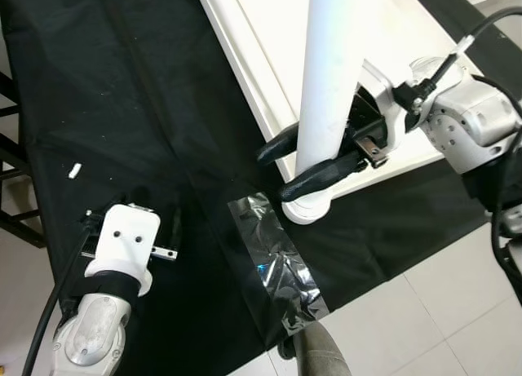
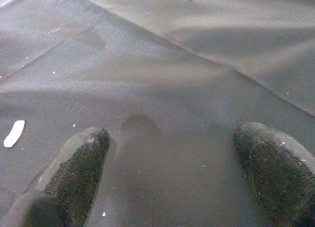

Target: Building children table

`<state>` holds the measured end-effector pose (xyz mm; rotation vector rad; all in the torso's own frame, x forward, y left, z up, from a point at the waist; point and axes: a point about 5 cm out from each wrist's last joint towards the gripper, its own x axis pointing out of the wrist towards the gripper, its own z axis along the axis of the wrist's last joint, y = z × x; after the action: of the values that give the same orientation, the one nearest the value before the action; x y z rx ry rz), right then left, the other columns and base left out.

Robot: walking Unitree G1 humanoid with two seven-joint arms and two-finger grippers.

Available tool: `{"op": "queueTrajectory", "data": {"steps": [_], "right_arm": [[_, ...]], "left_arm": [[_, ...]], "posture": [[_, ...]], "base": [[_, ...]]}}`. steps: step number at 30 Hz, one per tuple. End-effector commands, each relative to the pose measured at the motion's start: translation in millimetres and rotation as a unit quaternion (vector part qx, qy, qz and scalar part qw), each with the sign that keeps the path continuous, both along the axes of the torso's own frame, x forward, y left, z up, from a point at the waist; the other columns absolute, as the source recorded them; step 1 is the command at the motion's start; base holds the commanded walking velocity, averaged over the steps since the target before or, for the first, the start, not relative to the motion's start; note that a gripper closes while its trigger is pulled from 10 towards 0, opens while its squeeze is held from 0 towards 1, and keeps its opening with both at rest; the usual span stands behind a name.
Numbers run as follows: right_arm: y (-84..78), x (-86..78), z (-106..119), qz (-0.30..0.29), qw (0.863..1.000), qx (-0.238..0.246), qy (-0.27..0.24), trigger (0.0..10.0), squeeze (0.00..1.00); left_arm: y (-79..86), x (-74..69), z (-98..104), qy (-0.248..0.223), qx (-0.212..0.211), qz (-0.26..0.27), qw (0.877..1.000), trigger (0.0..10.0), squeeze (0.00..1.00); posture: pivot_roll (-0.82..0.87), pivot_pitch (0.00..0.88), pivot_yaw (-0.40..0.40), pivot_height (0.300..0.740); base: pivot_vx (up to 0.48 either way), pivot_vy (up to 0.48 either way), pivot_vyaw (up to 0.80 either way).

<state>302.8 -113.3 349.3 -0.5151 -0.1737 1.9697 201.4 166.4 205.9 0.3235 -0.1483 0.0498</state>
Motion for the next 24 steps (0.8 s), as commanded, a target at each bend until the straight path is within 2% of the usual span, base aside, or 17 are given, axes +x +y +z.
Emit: {"op": "queueTrajectory", "data": {"steps": [1,11,18,24], "right_arm": [[4.4,-3.1,-19.2,0.021,0.999,-0.012,0.028,10.0,0.00],[1.2,-12.0,-26.5,0.038,0.998,-0.006,0.044,10.0,0.00],[-5.4,-13.9,-27.1,0.027,0.999,0.030,0.034,10.0,0.00],[-12.1,-14.0,-25.3,-0.010,0.997,0.069,0.042,10.0,0.00]], "left_arm": [[0.4,-2.0,-6.0,0.011,0.000,0.009,1.000,10.0,0.00],[1.0,-0.6,-6.2,0.010,0.000,0.009,1.000,10.0,0.00],[1.1,1.8,-7.4,0.009,0.000,0.010,1.000,10.0,0.00],[2.0,4.5,-9.3,0.011,0.000,0.009,1.000,10.0,0.00]], "posture": [[-0.02,0.447,-0.076,0.740],[-0.02,0.440,-0.073,0.740],[-0.02,0.429,-0.064,0.740],[-0.02,0.420,-0.052,0.740]], "base": [[0.000,0.000,0.00],[0.000,0.000,0.00],[0.000,0.000,0.00],[0.000,0.000,0.00]]}}
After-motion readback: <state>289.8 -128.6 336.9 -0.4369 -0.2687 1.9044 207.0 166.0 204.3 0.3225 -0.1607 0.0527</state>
